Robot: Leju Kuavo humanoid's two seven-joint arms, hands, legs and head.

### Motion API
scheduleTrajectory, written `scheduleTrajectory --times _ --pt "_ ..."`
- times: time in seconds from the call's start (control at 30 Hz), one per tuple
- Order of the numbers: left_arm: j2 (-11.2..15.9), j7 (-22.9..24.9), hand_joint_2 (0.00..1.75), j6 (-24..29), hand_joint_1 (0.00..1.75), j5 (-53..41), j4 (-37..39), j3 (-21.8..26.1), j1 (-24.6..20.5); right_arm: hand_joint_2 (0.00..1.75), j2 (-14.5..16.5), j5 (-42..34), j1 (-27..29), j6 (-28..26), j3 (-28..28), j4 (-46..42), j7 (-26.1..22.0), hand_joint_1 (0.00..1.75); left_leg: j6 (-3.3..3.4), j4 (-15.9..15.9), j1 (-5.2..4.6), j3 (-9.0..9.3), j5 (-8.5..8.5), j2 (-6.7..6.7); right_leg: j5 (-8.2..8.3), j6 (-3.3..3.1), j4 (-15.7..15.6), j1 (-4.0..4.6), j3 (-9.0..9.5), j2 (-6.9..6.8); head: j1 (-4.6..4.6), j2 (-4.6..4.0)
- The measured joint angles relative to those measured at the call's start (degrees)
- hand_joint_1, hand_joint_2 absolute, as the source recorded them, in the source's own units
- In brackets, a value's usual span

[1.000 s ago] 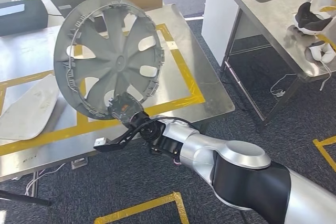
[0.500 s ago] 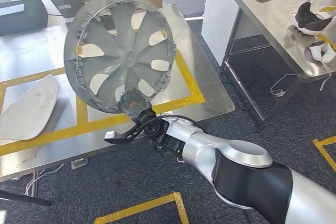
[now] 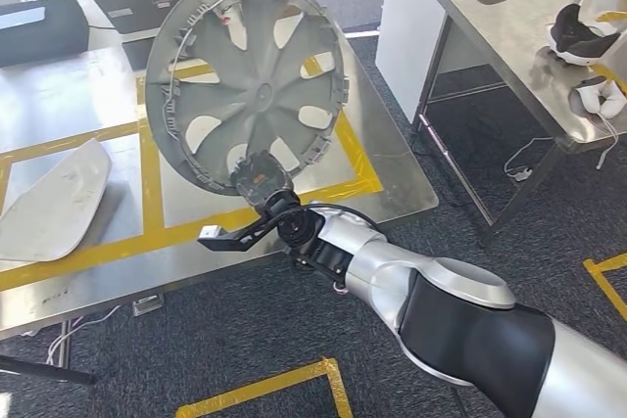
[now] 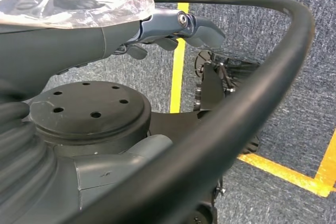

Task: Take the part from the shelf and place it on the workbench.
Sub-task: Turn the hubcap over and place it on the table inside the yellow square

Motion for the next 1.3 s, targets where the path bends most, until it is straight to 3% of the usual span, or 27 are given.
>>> scheduleTrajectory --times 0.57,0.63,0.7,0.77,1.3 --pt "-0.2 -0.5 1.75 0.6 0.00 0.2 0.0 0.0 0.0 1.75 0.0 0.9 0.3 -0.2 -3.9 0.0 -3.4 1.75 0.00 0.0 0.00 0.00 0.00 -0.01 0.00 0.00 0.0 0.00 0.03 -0.01 -0.01 0.00" --pt "-0.2 -0.6 1.75 0.7 0.00 0.2 0.0 0.0 0.0 0.87 0.0 1.0 0.3 -0.2 -4.1 0.0 -3.6 0.87 0.00 0.0 0.00 0.00 0.00 -0.01 0.00 0.00 0.0 0.00 0.03 -0.01 -0.01 0.00" --pt "-0.2 -0.7 0.87 0.7 0.00 0.2 0.0 0.0 0.0 0.00 0.0 1.2 0.3 -0.3 -4.3 0.0 -3.7 0.00 0.00 0.0 0.00 0.00 0.00 -0.01 0.00 0.00 0.0 0.00 0.04 -0.01 -0.01 0.00" --pt "-0.2 -1.0 0.00 1.0 0.00 0.4 0.0 0.0 0.0 0.00 0.0 1.4 0.4 -0.4 -4.6 0.0 -3.9 0.00 0.00 0.0 0.00 0.00 0.00 -0.01 0.00 0.00 0.0 0.00 0.05 -0.01 -0.01 0.00" --pt "-0.2 -1.1 0.00 1.5 0.00 1.2 0.0 0.0 0.1 0.00 0.1 2.0 0.4 -0.5 -5.9 -0.2 -4.9 0.00 0.01 0.0 0.00 0.12 0.00 -0.02 0.01 0.00 0.0 0.00 0.19 -0.02 -0.02 0.00"
